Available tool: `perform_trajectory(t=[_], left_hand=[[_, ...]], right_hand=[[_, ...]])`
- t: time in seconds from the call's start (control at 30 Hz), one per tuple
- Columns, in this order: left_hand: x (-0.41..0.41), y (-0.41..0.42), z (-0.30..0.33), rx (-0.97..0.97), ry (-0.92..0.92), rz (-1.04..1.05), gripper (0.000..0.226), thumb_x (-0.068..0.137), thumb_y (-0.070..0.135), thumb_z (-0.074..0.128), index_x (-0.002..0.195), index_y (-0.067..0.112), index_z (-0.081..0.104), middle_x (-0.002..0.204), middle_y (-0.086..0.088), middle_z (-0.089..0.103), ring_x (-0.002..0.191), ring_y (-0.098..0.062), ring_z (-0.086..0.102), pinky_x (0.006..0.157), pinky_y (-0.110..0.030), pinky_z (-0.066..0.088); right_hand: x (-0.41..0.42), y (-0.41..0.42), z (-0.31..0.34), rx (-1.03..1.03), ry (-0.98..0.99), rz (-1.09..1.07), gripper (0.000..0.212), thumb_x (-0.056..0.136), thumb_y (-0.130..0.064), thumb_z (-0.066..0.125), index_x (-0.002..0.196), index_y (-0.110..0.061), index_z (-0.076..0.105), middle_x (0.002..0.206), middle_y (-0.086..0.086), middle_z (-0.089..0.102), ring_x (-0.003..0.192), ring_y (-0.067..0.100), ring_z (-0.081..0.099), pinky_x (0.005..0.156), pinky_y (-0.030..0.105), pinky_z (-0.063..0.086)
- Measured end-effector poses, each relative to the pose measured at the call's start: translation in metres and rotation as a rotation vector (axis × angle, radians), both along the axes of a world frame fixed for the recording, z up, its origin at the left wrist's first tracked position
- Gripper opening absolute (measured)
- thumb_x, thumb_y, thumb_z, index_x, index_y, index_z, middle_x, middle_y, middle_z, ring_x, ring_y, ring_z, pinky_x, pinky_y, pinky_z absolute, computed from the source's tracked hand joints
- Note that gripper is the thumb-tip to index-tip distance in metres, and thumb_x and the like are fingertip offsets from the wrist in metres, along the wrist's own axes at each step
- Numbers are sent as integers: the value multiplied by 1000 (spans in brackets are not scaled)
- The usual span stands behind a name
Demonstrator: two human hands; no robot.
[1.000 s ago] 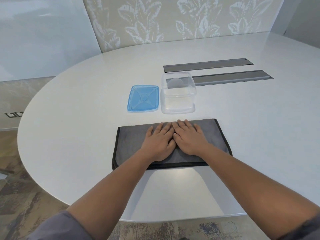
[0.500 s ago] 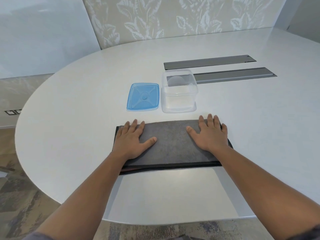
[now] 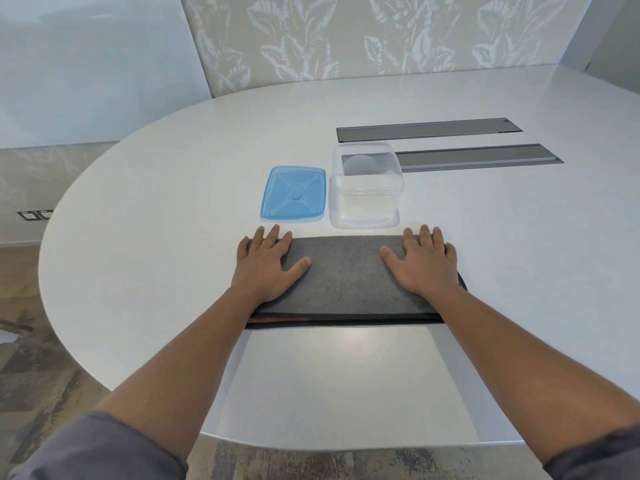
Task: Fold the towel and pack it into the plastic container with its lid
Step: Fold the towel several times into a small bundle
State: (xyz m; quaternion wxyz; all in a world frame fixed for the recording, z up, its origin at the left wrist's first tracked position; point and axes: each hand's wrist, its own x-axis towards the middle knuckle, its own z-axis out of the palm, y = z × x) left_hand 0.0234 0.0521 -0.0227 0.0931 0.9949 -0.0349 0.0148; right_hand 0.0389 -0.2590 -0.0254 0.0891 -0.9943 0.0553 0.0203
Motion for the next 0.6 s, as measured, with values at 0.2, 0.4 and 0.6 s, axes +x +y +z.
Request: perform_trajectory(t=[0.2, 0.4, 0.6], left_hand=[[-16, 4, -10, -135, -285, 63, 48, 103, 49, 45, 135, 21, 66, 152, -2, 54, 145, -27, 42, 119, -46, 31], [-28, 11, -1, -214, -327, 1, 43, 98, 46, 46, 112, 18, 75, 122, 1, 72, 120, -27, 61, 102, -43, 46], [-33, 19, 27, -141, 5, 146, 33, 94, 43, 58, 120, 23, 66, 132, -4, 54, 121, -33, 50, 95, -41, 42]], right_hand=[[-3, 2, -1, -17, -47, -5, 86, 95, -74, 15, 163, -21, 22, 172, 13, 9, 158, 34, -1, 125, 54, 6], [-18, 38, 6, 22, -220, 209, 64, 100, -54, 39, 153, -18, 43, 169, 13, 23, 158, 34, 9, 124, 51, 12], [-28, 78, -4, 154, -126, 314, 63, 101, -55, 42, 153, -20, 44, 168, 8, 27, 158, 28, 12, 124, 47, 12]])
